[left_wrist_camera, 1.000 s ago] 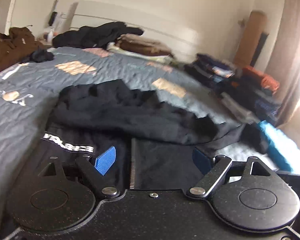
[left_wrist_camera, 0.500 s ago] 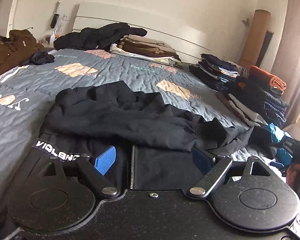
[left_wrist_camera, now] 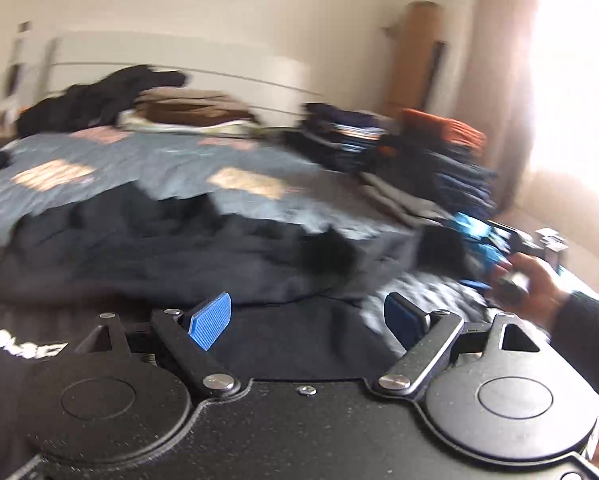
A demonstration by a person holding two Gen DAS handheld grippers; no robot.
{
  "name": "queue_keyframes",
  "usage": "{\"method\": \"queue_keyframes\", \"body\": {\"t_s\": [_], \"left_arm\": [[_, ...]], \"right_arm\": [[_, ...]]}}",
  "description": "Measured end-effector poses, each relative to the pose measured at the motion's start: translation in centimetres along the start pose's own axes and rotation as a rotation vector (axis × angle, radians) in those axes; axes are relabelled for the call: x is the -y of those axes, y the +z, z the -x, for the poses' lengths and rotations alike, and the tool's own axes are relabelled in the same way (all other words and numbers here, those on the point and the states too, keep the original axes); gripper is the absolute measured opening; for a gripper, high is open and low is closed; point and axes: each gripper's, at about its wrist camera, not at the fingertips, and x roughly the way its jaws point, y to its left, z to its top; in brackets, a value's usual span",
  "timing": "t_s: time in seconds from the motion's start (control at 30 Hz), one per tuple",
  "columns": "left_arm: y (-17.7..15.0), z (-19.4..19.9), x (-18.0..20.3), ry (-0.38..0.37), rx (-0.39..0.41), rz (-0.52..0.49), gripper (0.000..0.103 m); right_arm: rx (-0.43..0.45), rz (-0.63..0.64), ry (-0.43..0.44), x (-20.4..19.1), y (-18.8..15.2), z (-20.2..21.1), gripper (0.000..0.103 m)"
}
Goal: Fold clothes
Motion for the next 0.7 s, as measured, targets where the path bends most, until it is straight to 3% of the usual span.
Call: {"method": "queue_keyframes", "body": {"t_s": [0.17, 0.3, 0.53, 0.6, 0.63, 0.7], "left_arm": [[-0.6, -0.2, 2.1, -0.094, 0.002, -0.032, 0.083], [-0.8, -0.3, 3.1, -0.166, -0.001, -0.041, 0.083], [-0.9, -0.8, 3.1, -0.168, -0.01, -0.03, 0.083], [-0.9, -0.8, 2.9, -0.162, -0.009, -0.02, 0.083], [-0.8, -0.8, 2.7, -0.159, -0.008, -0.015, 0.083], [-0.8, -0.9, 2.6, -0.153, -0.007, -0.007, 0.083]], "right_arm": [[0.08, -0.146, -0.009, 1.1, 0.5, -1.1, 0.076], [0.136, -0.231, -0.012, 1.4, 0.9, -2.1, 0.085], [0.179, -0.279, -0.051, 1.1, 1.7, -3.4, 0.087], [0.177, -0.255, -0.088, 0.8, 1.7, -3.6, 0.078], [0.176, -0.242, -0.106, 0.6, 1.7, -3.6, 0.061], [0.176, -0.205, -0.127, 0.4, 1.7, -3.6, 0.042]]}}
